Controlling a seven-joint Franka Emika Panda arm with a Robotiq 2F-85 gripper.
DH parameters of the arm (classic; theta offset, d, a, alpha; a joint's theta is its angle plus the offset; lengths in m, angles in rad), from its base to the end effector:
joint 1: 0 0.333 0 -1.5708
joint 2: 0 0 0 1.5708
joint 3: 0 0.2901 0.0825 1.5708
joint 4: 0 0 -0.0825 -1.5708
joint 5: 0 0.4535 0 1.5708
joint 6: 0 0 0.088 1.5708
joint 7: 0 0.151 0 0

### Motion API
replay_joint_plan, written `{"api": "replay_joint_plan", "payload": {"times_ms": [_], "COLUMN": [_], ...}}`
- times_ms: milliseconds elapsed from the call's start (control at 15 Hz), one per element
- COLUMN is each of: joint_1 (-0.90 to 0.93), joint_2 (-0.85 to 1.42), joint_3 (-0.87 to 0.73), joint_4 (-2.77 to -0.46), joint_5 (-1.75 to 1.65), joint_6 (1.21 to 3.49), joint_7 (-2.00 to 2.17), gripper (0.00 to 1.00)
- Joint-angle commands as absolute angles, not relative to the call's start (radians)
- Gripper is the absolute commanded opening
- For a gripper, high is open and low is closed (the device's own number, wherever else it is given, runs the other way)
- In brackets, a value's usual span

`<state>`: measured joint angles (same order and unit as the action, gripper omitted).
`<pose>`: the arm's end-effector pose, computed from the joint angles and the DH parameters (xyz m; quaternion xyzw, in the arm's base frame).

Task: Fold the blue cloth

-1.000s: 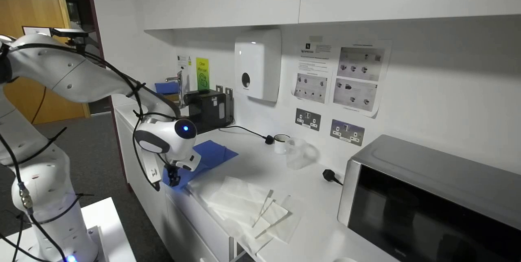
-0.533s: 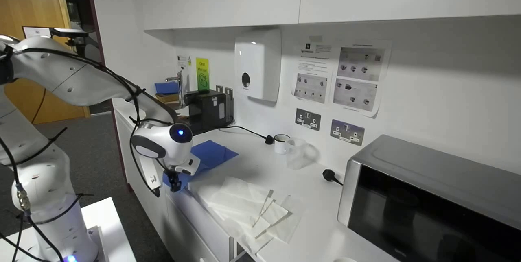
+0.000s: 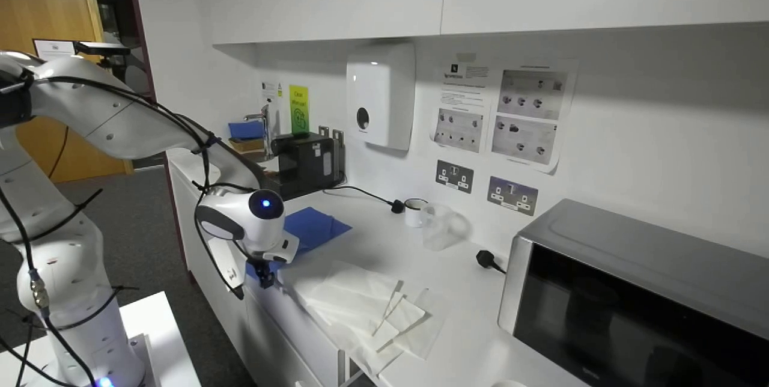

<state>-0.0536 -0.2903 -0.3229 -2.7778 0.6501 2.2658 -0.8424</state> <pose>0.3897 -0.0931 0.1639 -0.9573 -0.0002 -0.0482 0.2850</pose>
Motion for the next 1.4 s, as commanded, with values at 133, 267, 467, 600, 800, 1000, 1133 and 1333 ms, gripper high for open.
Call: {"api": "replay_joint_plan", "payload": {"times_ms": [133,267,467,600,800,1000,1133,1333], "joint_1": [-0.062,-0.068,-0.073,-0.075,-0.075,-0.075,-0.075,-0.077], "joint_2": [-0.23,-0.217,-0.203,-0.197,-0.196,-0.195,-0.192,-0.186], "joint_3": [-0.328,-0.322,-0.31,-0.307,-0.302,-0.296,-0.291,-0.287], "joint_4": [-2.777,-2.777,-2.777,-2.777,-2.777,-2.777,-2.774,-2.771], "joint_5": [0.778,0.812,0.841,0.861,0.895,0.92,0.934,0.946], "joint_6": [2.322,2.328,2.349,2.364,2.375,2.381,2.383,2.381], "joint_7": [-1.053,-1.1,-1.16,-1.191,-1.227,-1.255,-1.273,-1.297], "gripper": [1.0,1.0,1.0,1.0,1.0,1.0,1.0,1.0]}}
